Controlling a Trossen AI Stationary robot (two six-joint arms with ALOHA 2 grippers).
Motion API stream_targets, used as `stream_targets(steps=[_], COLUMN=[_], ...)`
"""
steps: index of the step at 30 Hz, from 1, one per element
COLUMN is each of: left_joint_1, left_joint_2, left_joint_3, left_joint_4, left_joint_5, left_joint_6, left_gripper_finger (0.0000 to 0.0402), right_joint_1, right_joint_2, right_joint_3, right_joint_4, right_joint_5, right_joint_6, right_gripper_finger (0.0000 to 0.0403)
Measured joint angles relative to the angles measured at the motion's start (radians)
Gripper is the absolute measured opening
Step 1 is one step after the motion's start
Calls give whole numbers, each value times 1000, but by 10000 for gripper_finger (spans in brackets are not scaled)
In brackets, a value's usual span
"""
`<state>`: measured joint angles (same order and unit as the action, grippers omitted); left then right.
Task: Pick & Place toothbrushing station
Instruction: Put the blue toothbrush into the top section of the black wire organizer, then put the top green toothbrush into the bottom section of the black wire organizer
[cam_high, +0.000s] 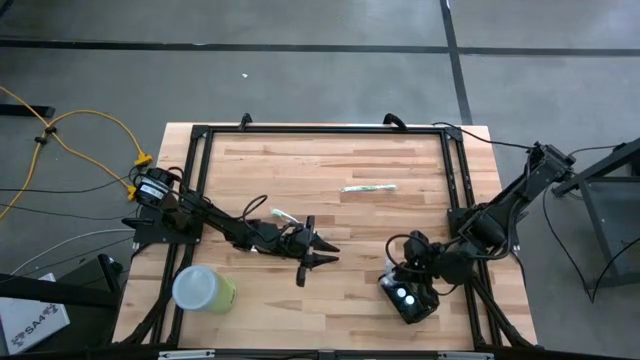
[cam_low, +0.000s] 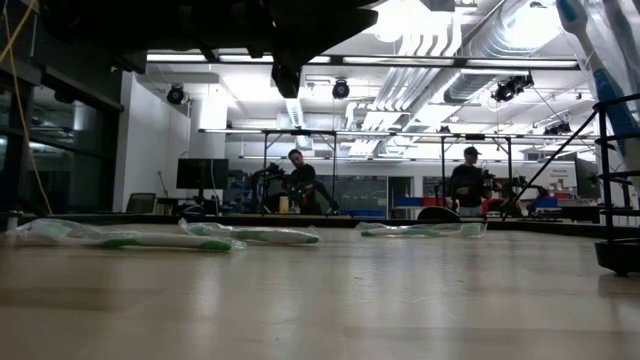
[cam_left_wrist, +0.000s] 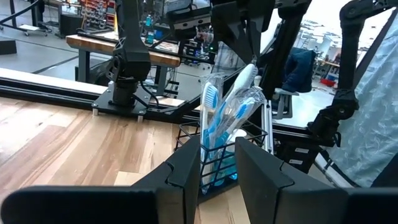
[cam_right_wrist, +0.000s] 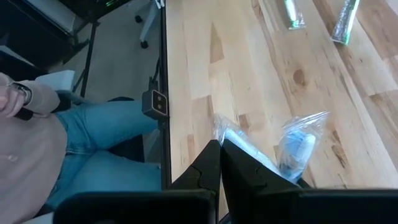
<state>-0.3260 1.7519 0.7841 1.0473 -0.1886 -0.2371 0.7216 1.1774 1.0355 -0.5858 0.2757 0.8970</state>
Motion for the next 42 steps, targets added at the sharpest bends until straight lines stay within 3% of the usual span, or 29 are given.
stream_targets(steps=[18,32,42], left_joint_1=[-3,-20,-20], left_joint_2=[0,0,0], left_joint_3=[0,0,0], left_joint_4=[0,0,-1], left_joint_5=[1,2,2], left_joint_6=[-3,1,0], left_gripper_finger=[97,97,97], right_joint_1=[0,-34,-42], right_joint_2=[0,0,-44], right_joint_3=[0,0,0], right_joint_4=[-2,-12,5], right_joint_5=[-40,-21,-16], right_joint_6=[-1,-3,-27], right_gripper_finger=[6,120,149])
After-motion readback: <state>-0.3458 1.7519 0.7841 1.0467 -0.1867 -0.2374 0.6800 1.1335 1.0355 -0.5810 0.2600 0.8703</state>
